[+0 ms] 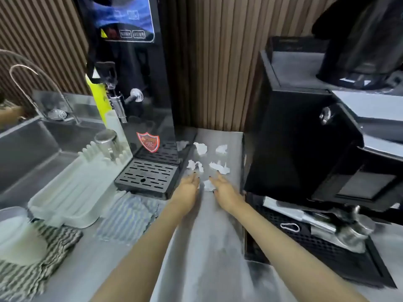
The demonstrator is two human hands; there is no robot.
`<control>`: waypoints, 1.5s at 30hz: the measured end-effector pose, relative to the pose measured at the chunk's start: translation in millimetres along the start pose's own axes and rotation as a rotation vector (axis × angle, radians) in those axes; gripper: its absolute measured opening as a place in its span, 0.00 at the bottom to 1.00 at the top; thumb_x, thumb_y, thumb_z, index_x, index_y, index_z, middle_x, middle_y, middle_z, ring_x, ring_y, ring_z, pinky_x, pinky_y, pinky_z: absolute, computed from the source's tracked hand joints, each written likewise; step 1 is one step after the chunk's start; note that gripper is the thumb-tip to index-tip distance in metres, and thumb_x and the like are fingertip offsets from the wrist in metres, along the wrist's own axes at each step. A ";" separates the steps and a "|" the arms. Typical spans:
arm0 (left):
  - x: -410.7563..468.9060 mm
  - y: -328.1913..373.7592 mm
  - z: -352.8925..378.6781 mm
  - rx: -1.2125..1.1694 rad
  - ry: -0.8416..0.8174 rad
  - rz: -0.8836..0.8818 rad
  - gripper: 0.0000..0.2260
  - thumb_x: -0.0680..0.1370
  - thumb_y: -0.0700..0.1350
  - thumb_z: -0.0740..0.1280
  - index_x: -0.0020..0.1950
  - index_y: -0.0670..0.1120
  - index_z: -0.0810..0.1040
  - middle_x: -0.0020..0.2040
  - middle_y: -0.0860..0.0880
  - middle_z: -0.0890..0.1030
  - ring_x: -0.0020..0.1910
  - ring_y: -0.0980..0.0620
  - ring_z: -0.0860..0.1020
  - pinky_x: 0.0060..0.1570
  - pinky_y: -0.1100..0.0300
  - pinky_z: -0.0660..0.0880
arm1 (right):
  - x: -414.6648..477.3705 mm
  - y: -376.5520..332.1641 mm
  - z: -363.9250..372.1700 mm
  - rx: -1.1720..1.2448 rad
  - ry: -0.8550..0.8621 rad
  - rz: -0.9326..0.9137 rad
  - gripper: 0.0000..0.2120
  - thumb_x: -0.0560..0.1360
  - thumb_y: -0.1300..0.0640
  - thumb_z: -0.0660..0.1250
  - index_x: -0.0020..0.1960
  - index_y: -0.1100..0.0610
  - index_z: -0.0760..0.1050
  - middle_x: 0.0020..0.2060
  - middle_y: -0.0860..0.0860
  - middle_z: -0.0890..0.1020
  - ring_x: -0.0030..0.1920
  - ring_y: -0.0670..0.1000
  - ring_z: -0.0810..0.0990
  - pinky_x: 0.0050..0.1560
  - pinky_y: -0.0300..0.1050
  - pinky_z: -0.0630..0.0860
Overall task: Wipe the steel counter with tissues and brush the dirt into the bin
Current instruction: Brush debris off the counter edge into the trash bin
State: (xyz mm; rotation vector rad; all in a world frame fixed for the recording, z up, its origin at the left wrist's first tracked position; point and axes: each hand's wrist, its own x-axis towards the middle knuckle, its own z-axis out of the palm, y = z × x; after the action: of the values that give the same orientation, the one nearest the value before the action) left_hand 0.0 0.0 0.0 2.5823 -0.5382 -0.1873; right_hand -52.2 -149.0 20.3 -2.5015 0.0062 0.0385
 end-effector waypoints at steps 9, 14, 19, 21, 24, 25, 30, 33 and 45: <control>11.7 -17.8 15.4 -0.201 0.088 -0.075 0.10 0.66 0.51 0.64 0.35 0.45 0.73 0.36 0.43 0.77 0.37 0.48 0.73 0.44 0.60 0.72 | 36.2 23.2 21.0 -0.330 -0.161 -0.010 0.21 0.79 0.65 0.52 0.72 0.58 0.62 0.73 0.54 0.61 0.73 0.57 0.58 0.71 0.51 0.62; -4.8 -2.4 -10.4 -0.222 0.110 -0.150 0.05 0.64 0.44 0.63 0.30 0.46 0.68 0.31 0.50 0.68 0.33 0.50 0.69 0.35 0.59 0.65 | 28.3 17.0 22.5 -0.342 -0.100 0.083 0.13 0.72 0.71 0.56 0.54 0.65 0.74 0.53 0.60 0.78 0.54 0.58 0.77 0.52 0.46 0.73; -21.9 -8.1 -12.6 -0.198 0.158 -0.096 0.14 0.67 0.41 0.57 0.36 0.34 0.80 0.36 0.39 0.75 0.40 0.40 0.77 0.42 0.53 0.72 | 14.8 5.2 15.7 -0.194 0.019 0.199 0.07 0.72 0.71 0.58 0.38 0.61 0.68 0.40 0.59 0.73 0.38 0.55 0.72 0.46 0.49 0.77; -27.6 -6.1 -11.9 -0.203 0.241 -0.066 0.10 0.72 0.33 0.61 0.44 0.34 0.82 0.44 0.34 0.79 0.44 0.39 0.79 0.47 0.55 0.73 | 5.5 5.6 15.8 -0.029 0.192 0.165 0.08 0.71 0.71 0.58 0.41 0.60 0.70 0.40 0.57 0.72 0.40 0.52 0.71 0.42 0.44 0.72; -40.0 5.2 -12.4 -0.263 0.317 -0.029 0.12 0.70 0.26 0.65 0.49 0.35 0.81 0.46 0.36 0.81 0.45 0.40 0.79 0.48 0.61 0.70 | -17.2 -3.6 3.4 0.208 0.332 0.108 0.18 0.72 0.73 0.59 0.57 0.62 0.77 0.46 0.53 0.73 0.46 0.47 0.71 0.45 0.26 0.66; -44.5 11.8 -13.0 -0.284 0.320 -0.015 0.12 0.69 0.26 0.65 0.49 0.35 0.82 0.46 0.37 0.81 0.44 0.41 0.79 0.49 0.60 0.71 | -27.4 -7.4 -1.5 0.251 0.333 0.096 0.17 0.74 0.72 0.59 0.59 0.63 0.77 0.45 0.51 0.71 0.45 0.46 0.71 0.46 0.22 0.66; -77.9 61.6 -9.1 -0.326 0.338 0.085 0.11 0.68 0.24 0.64 0.44 0.35 0.83 0.41 0.39 0.81 0.39 0.44 0.78 0.39 0.73 0.67 | -93.0 -7.8 -25.1 0.350 0.434 0.137 0.15 0.73 0.75 0.56 0.47 0.68 0.81 0.45 0.54 0.72 0.45 0.49 0.73 0.44 0.20 0.66; -110.2 99.6 1.4 -0.389 0.350 0.076 0.11 0.71 0.26 0.64 0.48 0.35 0.82 0.44 0.44 0.79 0.40 0.51 0.74 0.41 0.82 0.64 | -150.3 1.2 -44.9 0.391 0.480 0.206 0.13 0.74 0.70 0.59 0.53 0.65 0.80 0.53 0.53 0.74 0.50 0.47 0.73 0.47 0.18 0.64; -277.5 306.6 142.5 -0.674 0.031 0.220 0.09 0.71 0.29 0.68 0.46 0.39 0.83 0.42 0.48 0.81 0.33 0.68 0.76 0.38 0.78 0.70 | -482.3 141.7 -141.4 0.571 0.831 0.513 0.13 0.73 0.69 0.65 0.50 0.53 0.79 0.40 0.48 0.80 0.33 0.36 0.78 0.42 0.29 0.75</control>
State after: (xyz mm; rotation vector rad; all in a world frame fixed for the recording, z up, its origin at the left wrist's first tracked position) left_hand -389.7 -195.1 36.4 1.8580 -0.6157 -0.2100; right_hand -532.6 -349.4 63.2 -1.7311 0.8655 -0.6857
